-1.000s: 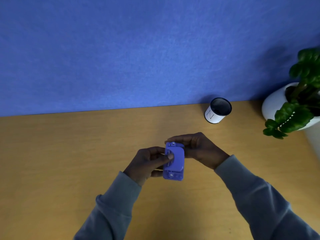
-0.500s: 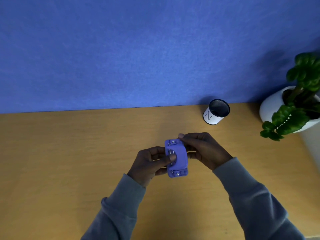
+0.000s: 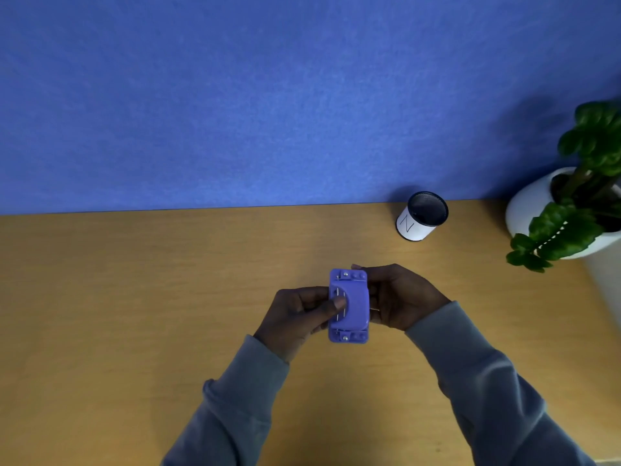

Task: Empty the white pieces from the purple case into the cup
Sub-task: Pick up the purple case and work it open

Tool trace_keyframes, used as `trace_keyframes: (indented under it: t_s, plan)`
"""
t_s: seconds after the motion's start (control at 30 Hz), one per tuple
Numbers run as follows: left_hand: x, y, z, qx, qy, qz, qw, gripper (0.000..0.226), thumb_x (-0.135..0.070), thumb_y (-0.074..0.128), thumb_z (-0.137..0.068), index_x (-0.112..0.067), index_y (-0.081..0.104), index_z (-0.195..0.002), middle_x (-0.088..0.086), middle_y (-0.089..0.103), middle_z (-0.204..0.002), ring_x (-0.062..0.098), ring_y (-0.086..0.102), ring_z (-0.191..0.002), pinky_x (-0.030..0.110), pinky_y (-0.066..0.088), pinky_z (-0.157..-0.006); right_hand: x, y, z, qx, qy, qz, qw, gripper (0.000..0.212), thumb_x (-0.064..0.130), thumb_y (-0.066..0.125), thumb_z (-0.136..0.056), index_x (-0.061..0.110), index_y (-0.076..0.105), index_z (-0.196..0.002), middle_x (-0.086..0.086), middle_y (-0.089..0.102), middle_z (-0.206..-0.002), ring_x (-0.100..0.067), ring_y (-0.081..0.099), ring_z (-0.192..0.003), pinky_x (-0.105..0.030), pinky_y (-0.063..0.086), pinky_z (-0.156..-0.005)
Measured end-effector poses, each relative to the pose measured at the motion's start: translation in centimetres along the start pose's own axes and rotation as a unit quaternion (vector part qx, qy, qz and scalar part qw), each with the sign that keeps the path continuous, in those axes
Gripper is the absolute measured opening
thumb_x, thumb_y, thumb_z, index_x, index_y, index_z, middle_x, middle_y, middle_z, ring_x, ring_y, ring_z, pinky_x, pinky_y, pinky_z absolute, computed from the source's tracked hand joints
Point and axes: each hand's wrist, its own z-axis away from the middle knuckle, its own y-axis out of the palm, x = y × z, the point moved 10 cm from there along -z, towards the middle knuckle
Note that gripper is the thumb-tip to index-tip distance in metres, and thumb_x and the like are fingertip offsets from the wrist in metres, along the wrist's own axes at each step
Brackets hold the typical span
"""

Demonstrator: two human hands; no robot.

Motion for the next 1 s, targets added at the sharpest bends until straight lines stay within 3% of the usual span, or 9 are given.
trace_keyframes:
  t_s: [0.13,0.27,0.37,0.53,0.63,0.77,0.9,1.0]
  plan:
    - [0.0,0.0,0.0,-0.007,0.01,-0.007,1.0,0.034,-0.031,0.085,-0.077,-0.01,0.081,-0.104,0.014,0.08,-0.102,0.029,0.076,-0.099,0.037,0.061,-0.081,-0.4,0.2,-0.3,0.009,0.0,0.005,1.0,0.015,0.023,0.084,-0.064,0.017,0.082,-0.078,-0.005,0.075,-0.081,-0.019,0.071,-0.068,-0.031,0.059,-0.062]
    - [0.3,-0.3,0.2,-0.013,0.003,0.006,1.0,0.026,-0.028,0.08,-0.076,-0.014,0.083,-0.097,0.011,0.081,-0.096,0.025,0.076,-0.094,0.035,0.061,-0.079,1.0,0.4,-0.2,0.017,-0.02,0.054,0.998,0.018,0.031,0.083,-0.074,0.016,0.076,-0.082,-0.006,0.073,-0.086,-0.021,0.069,-0.075,-0.039,0.053,-0.079]
    - [0.0,0.2,0.2,-0.003,0.007,0.003,1.0,0.028,-0.031,0.084,-0.076,-0.013,0.083,-0.098,0.011,0.08,-0.093,0.025,0.076,-0.091,0.036,0.061,-0.078,2.8,1.5,0.1,0.014,-0.028,0.149,0.988,0.023,0.039,0.082,-0.075,0.017,0.077,-0.081,-0.002,0.072,-0.082,-0.018,0.067,-0.073,-0.037,0.051,-0.082]
    - [-0.7,0.6,0.4,-0.001,0.019,-0.007,1.0,0.031,-0.033,0.082,-0.073,-0.012,0.083,-0.096,0.009,0.08,-0.085,0.022,0.075,-0.082,0.034,0.06,-0.072,4.5,3.3,0.1,0.007,-0.006,0.257,0.966,0.005,0.026,0.078,-0.078,0.021,0.076,-0.077,0.0,0.072,-0.084,-0.016,0.064,-0.074,-0.035,0.05,-0.082]
    - [-0.9,0.7,0.7,0.005,0.03,-0.015,0.999,0.023,-0.028,0.08,-0.078,-0.014,0.083,-0.096,0.005,0.079,-0.08,0.016,0.074,-0.075,0.033,0.059,-0.069,4.6,3.1,-0.2,-0.005,0.017,0.286,0.958,0.013,0.02,0.076,-0.081,0.018,0.079,-0.069,0.001,0.074,-0.078,-0.015,0.065,-0.065,-0.03,0.053,-0.072]
    - [-1.0,0.5,0.9,0.0,0.05,-0.019,0.999,0.031,-0.034,0.08,-0.075,-0.015,0.083,-0.099,0.017,0.079,-0.095,0.032,0.073,-0.092,0.057,0.058,-0.087,3.4,3.3,-0.9,0.023,0.066,0.245,0.967,0.022,0.011,0.072,-0.087,0.014,0.079,-0.066,-0.002,0.073,-0.073,-0.016,0.067,-0.061,-0.032,0.056,-0.068]
    - [-1.0,0.2,1.1,-0.001,0.06,-0.025,0.998,0.029,-0.034,0.08,-0.076,-0.018,0.083,-0.1,0.013,0.081,-0.096,0.029,0.075,-0.094,0.052,0.061,-0.088,2.1,2.8,-1.9,0.031,0.078,0.181,0.98,0.022,0.007,0.072,-0.086,0.012,0.081,-0.067,-0.004,0.073,-0.073,-0.017,0.068,-0.063,-0.035,0.057,-0.074]
    - [-0.9,-0.1,1.1,-0.007,0.061,-0.025,0.998,0.029,-0.035,0.079,-0.077,-0.017,0.083,-0.099,0.016,0.081,-0.096,0.029,0.075,-0.094,0.049,0.062,-0.085,1.0,3.2,-2.1,0.051,0.093,0.14,0.984,0.007,0.007,0.078,-0.077,0.008,0.079,-0.07,-0.008,0.073,-0.075,-0.02,0.07,-0.064,-0.036,0.062,-0.069]
